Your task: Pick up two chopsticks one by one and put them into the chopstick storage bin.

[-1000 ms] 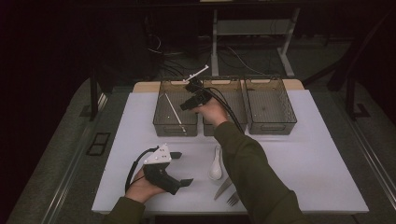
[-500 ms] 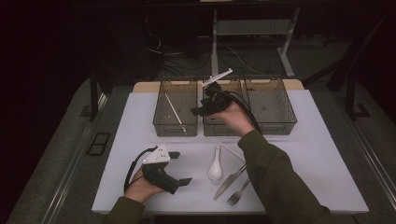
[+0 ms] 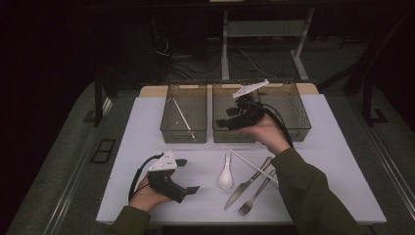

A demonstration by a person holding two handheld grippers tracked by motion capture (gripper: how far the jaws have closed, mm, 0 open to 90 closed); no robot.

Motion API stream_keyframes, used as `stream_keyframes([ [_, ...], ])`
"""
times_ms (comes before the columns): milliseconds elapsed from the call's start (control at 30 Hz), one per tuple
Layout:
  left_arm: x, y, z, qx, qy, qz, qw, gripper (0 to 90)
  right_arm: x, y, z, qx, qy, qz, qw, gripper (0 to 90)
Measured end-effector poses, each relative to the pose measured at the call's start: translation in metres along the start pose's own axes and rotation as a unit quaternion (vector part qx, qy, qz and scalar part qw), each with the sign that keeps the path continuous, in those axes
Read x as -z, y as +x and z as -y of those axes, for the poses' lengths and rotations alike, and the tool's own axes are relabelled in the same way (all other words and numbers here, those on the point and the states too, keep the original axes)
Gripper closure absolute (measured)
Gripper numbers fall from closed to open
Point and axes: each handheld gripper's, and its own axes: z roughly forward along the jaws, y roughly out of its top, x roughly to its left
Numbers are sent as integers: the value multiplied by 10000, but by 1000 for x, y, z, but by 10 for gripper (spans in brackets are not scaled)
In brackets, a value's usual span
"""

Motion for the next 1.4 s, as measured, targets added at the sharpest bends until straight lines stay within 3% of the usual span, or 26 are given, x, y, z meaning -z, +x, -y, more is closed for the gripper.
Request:
stream_keyframes([
  [533, -1, 1, 2, 9, -46, -21, 10000, 0, 42, -4, 41, -41, -333, -70, 9994, 315],
  [900, 0, 1, 2, -19, -5, -31, 10000, 0, 67, -6, 80, -124, -367, 66, 9992, 298],
  [967, 0, 1, 2, 16, -47, 6, 10000, 0, 74, -6, 92, -267, -325, 31, 9991, 295],
  [1133, 2, 2, 2, 2, -68, 42, 10000, 0, 81, -6, 109, -353, -288, 77, 9989, 292],
  [1400, 3, 0, 2, -32, -23, 48, 10000, 0, 92, -4, 140, -421, -441, 148, 9980, 315],
])
